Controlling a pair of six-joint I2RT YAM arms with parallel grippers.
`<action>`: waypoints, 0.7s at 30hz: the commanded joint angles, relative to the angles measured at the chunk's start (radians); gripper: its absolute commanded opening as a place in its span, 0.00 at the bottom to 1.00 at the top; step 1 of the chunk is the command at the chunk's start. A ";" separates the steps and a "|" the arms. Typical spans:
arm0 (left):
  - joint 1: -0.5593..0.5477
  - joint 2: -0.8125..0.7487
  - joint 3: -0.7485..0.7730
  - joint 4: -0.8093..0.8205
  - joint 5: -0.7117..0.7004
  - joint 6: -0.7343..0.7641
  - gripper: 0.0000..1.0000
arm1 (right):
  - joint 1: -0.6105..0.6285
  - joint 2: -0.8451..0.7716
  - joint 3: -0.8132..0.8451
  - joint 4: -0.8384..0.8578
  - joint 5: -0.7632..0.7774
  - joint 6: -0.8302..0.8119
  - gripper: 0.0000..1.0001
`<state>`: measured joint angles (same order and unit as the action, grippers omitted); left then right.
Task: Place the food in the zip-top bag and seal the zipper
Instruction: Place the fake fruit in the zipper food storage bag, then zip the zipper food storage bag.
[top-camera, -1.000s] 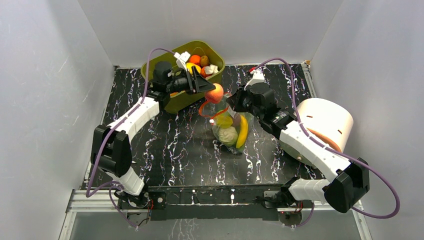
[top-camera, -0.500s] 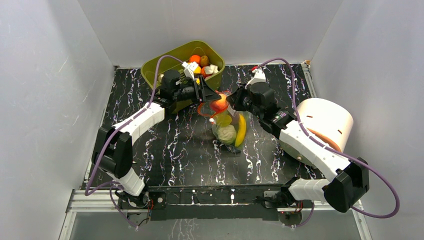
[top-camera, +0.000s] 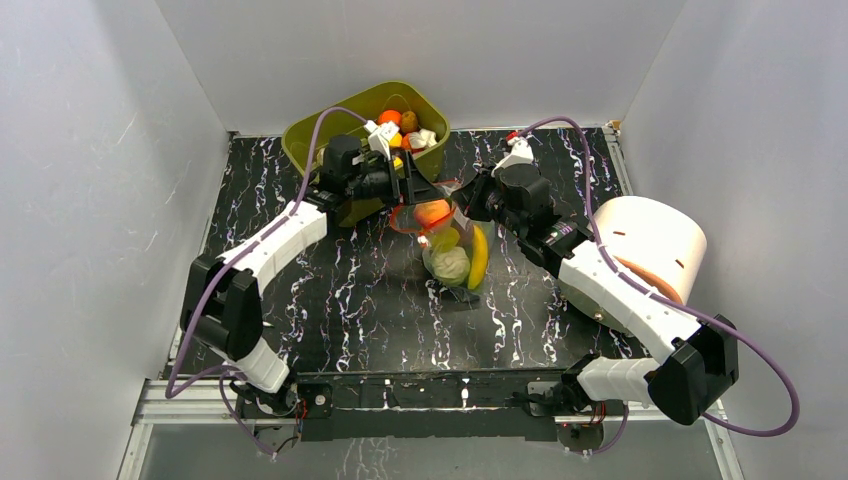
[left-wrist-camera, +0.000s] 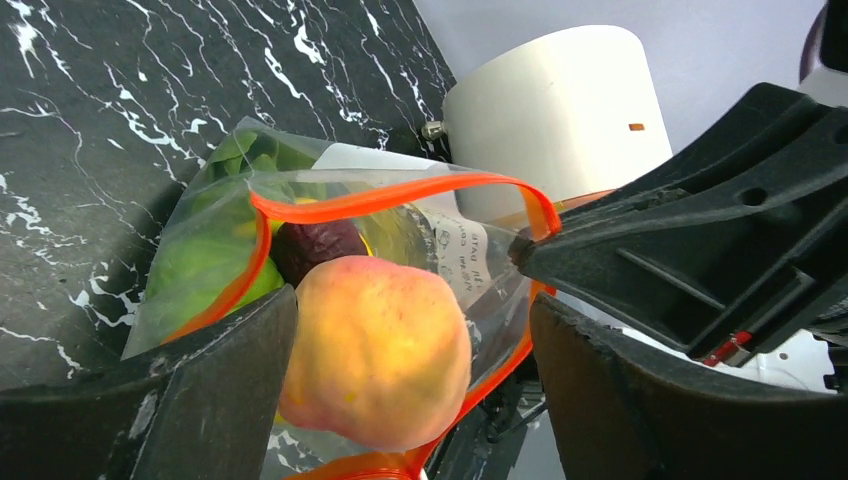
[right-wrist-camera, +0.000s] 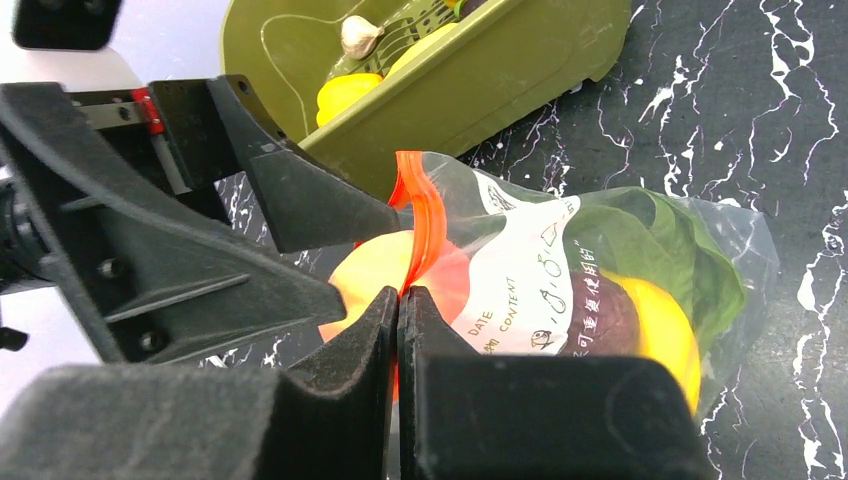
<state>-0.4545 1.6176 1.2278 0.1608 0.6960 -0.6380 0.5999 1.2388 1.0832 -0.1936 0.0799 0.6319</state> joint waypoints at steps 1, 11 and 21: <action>-0.006 -0.111 0.078 -0.095 -0.002 0.085 0.85 | 0.000 -0.054 0.053 0.145 0.023 0.031 0.00; -0.006 -0.243 0.126 -0.369 -0.138 0.264 0.83 | 0.000 -0.079 0.041 0.180 0.067 0.100 0.00; -0.009 -0.414 -0.079 -0.319 -0.093 0.219 0.62 | -0.001 -0.121 0.004 0.242 0.131 0.213 0.00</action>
<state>-0.4557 1.2514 1.2217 -0.2375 0.5392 -0.3672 0.6003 1.1641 1.0821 -0.1219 0.1669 0.7868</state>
